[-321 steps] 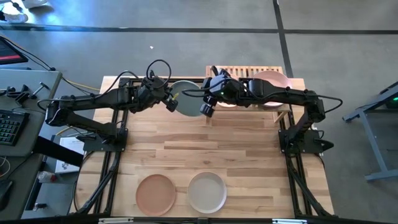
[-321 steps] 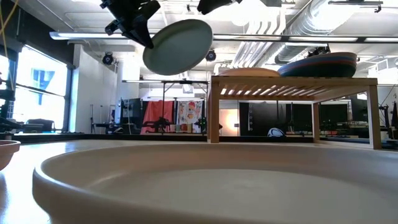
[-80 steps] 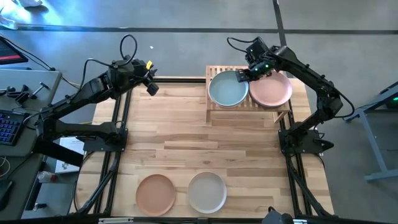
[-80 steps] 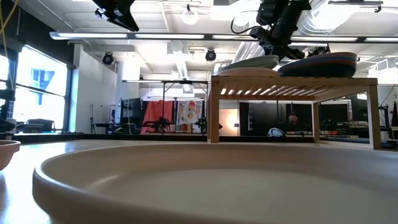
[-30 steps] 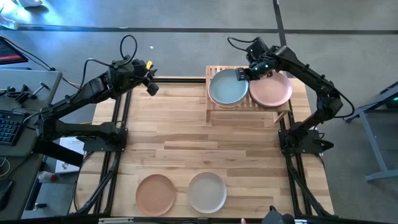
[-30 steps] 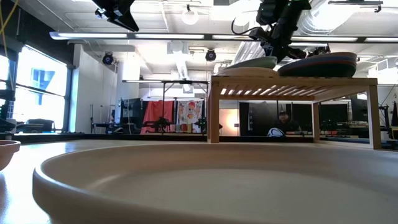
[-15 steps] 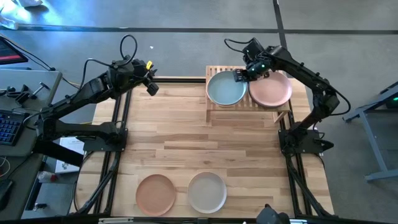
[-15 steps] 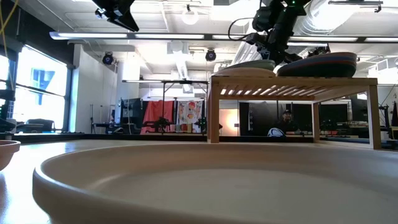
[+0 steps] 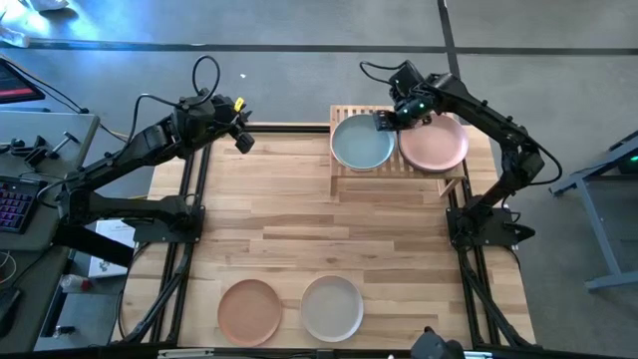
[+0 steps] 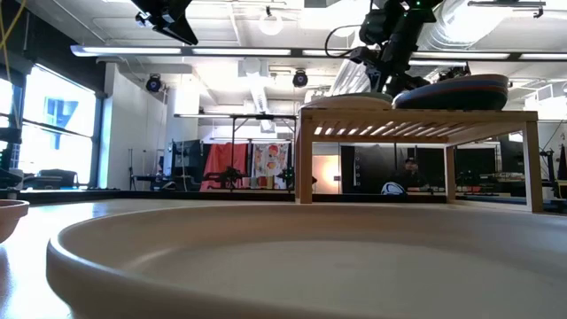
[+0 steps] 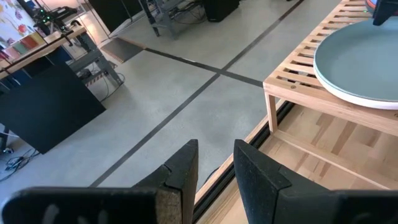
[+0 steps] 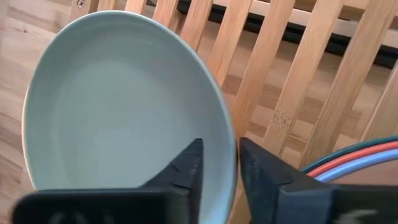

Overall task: Place and stack plates onto a shelf
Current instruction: Stack the light blue plate on top of the white plate on the shelf, then stack the brown plate on top of the light blue plate on the shelf

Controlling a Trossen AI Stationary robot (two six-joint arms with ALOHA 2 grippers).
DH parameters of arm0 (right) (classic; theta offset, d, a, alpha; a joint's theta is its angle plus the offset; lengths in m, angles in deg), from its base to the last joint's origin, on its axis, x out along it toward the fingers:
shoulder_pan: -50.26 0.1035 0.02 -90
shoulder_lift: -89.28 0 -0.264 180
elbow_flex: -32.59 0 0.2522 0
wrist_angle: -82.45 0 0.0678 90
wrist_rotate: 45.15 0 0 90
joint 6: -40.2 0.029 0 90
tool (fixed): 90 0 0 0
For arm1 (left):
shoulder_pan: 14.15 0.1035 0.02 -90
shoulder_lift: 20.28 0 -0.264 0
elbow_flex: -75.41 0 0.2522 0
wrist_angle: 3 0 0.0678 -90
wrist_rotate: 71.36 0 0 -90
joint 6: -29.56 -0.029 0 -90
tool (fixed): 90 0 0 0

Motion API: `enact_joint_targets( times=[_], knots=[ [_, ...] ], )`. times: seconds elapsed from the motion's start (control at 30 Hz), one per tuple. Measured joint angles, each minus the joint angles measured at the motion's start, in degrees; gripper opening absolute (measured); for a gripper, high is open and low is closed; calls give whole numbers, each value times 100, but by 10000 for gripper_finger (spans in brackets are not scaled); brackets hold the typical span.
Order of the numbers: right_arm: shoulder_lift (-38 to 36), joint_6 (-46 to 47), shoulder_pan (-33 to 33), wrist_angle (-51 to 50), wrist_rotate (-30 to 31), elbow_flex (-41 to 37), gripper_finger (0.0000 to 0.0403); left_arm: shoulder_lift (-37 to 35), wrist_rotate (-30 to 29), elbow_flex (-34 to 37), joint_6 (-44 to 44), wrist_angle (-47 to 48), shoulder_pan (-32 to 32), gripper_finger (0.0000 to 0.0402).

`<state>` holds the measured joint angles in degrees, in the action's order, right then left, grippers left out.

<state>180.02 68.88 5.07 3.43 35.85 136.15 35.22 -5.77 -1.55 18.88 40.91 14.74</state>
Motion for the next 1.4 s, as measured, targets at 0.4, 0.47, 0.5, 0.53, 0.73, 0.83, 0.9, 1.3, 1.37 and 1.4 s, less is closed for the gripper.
enact_joint_targets(
  times=[0.4,0.47,0.5,0.53,0.73,0.83,0.9,1.3,1.37,1.4],
  knots=[
    [-2,-309,-2,20,195,492,149,-1,0,0,0,0,0,90],
    [-2,-323,-2,1,204,659,146,-2,0,0,0,0,0,90],
    [-2,-337,-1,-17,175,739,145,-2,0,-2,0,0,0,90],
    [-3,-382,21,-45,125,815,143,-2,0,0,0,-2,0,90],
    [-9,-623,405,-186,-396,1063,142,0,0,0,0,-1,0,90],
    [-9,-535,747,-194,-543,1075,142,0,0,0,0,0,0,90],
    [-9,-432,1015,-197,-629,1075,142,-1,0,0,0,-1,0,90],
    [-9,428,2531,267,-363,1069,142,0,0,0,0,-2,1,90],
    [-9,640,2784,264,-173,1069,142,-2,0,0,0,-2,2,90],
    [-9,771,2914,264,-64,1069,142,0,0,0,2,-2,2,90]
  ],
)
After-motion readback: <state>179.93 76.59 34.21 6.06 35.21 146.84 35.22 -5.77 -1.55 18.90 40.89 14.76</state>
